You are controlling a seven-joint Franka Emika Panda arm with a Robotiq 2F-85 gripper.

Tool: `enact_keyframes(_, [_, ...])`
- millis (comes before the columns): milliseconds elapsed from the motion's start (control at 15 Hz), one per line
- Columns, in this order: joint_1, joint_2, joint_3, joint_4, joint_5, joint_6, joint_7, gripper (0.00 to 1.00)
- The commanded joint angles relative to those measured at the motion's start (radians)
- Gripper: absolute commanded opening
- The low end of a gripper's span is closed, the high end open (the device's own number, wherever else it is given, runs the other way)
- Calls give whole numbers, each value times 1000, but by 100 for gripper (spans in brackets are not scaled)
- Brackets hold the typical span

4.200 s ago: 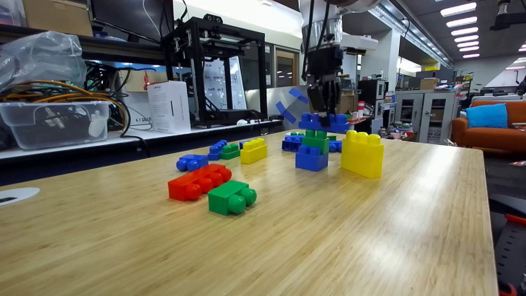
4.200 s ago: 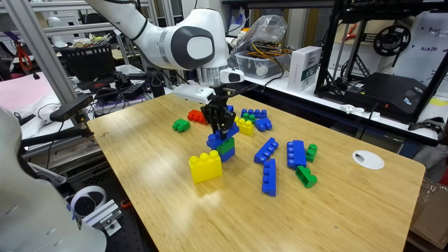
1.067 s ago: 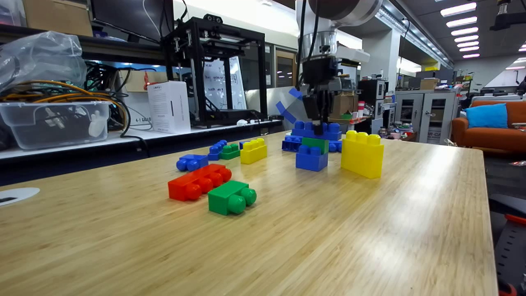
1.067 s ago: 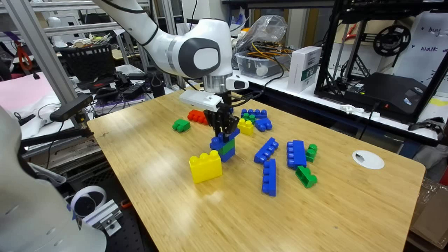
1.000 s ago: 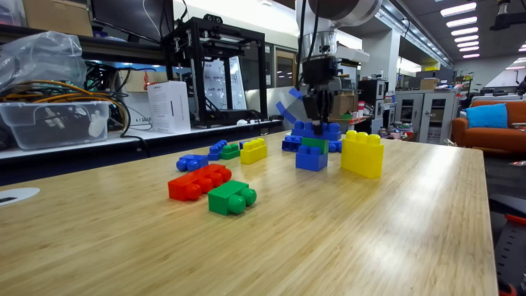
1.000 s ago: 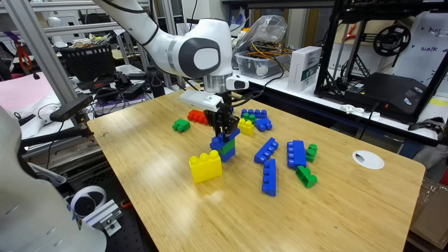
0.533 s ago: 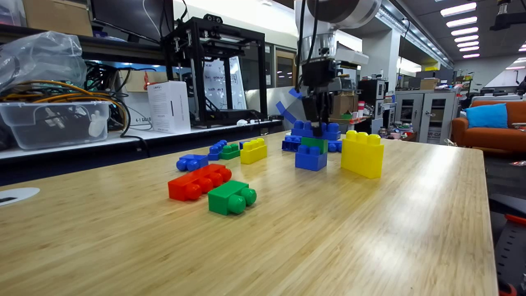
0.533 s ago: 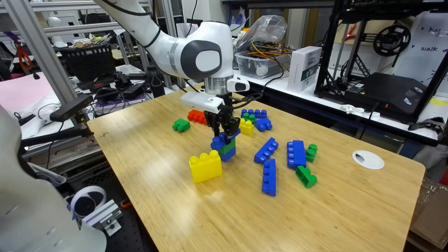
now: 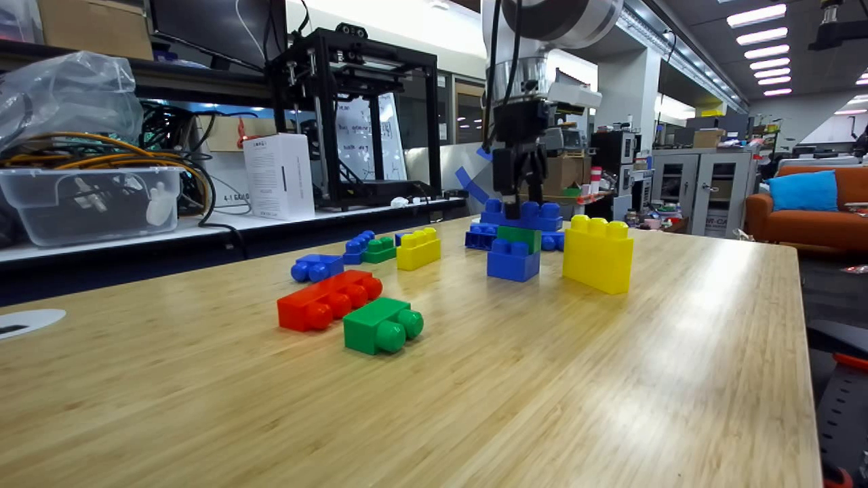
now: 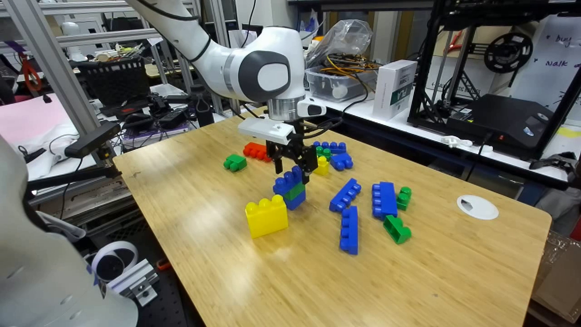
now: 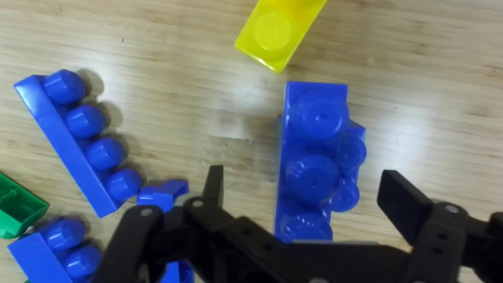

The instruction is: Place one block on top of the stacked blue and green blocks

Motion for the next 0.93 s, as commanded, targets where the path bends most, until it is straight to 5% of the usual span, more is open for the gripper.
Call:
enact_keyframes(0, [-8, -20, 2, 17, -8, -17, -23, 100])
enact_keyframes(200, [-7, -50, 2, 28, -9, -25, -12, 100])
enact_keyframes(267, [-7, -63, 2, 29, -12, -25, -8, 75])
enact_keyframes(400, [-6, -84, 3, 29, -19, -22, -4, 68])
enact_keyframes(867, [-6, -113, 5, 26, -32, -17, -7, 17])
